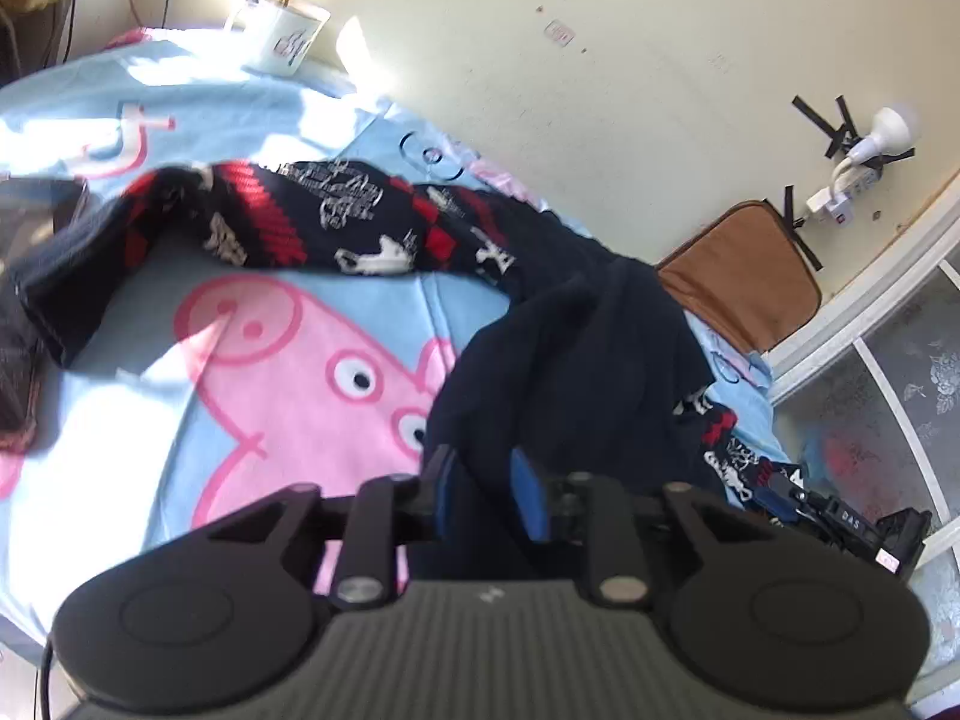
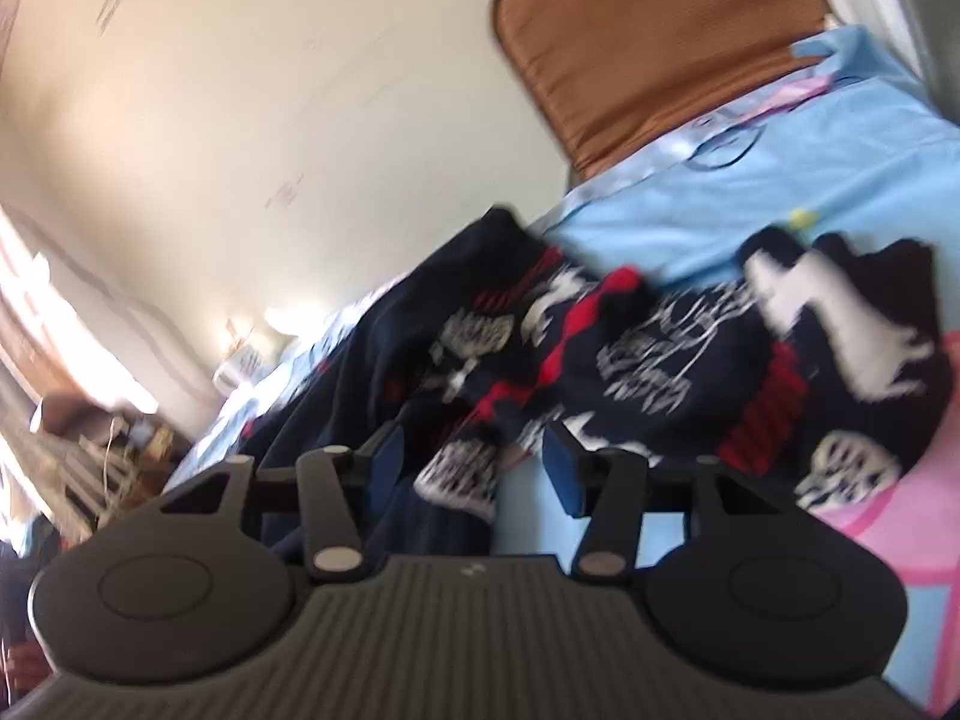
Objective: Fold small clothes
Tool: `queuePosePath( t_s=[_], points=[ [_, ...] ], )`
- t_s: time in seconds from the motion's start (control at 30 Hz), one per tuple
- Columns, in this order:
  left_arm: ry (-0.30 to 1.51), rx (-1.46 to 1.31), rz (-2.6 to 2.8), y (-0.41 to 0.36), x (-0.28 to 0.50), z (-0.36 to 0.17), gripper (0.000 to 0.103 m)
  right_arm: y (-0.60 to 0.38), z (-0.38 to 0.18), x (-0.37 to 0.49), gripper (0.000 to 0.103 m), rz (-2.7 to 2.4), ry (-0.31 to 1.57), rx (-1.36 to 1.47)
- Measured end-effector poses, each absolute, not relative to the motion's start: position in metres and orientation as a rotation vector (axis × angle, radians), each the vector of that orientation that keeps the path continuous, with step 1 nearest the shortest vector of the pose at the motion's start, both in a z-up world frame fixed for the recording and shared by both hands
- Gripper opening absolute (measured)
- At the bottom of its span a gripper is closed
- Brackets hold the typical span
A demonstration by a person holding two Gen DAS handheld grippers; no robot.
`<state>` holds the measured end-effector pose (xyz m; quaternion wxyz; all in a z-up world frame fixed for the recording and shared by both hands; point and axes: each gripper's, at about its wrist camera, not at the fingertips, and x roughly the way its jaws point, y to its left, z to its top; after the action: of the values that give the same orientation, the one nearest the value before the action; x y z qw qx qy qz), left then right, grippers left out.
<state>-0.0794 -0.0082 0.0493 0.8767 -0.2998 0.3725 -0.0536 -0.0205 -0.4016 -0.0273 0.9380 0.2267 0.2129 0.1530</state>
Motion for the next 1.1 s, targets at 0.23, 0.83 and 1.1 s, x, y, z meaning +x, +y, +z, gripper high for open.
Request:
queuePosePath(
  t_s=[0.23,0.83,1.1],
  points=[
    [0.855,-0.617,-0.154,-0.024,-0.080,0.017,0.066,-0.348,-0.033,-0.025,0.064,0.194,0.466,0.247],
    [0.830,-0.538,-0.242,-0.046,-0.071,0.006,0.037,-0.325,-0.001,-0.045,0.010,0.302,0.393,0.289],
    [0.644,-0.483,-0.336,-0.031,-0.102,0.078,0.009,-0.360,0.057,-0.122,0.009,0.419,0.214,0.465]
  ],
)
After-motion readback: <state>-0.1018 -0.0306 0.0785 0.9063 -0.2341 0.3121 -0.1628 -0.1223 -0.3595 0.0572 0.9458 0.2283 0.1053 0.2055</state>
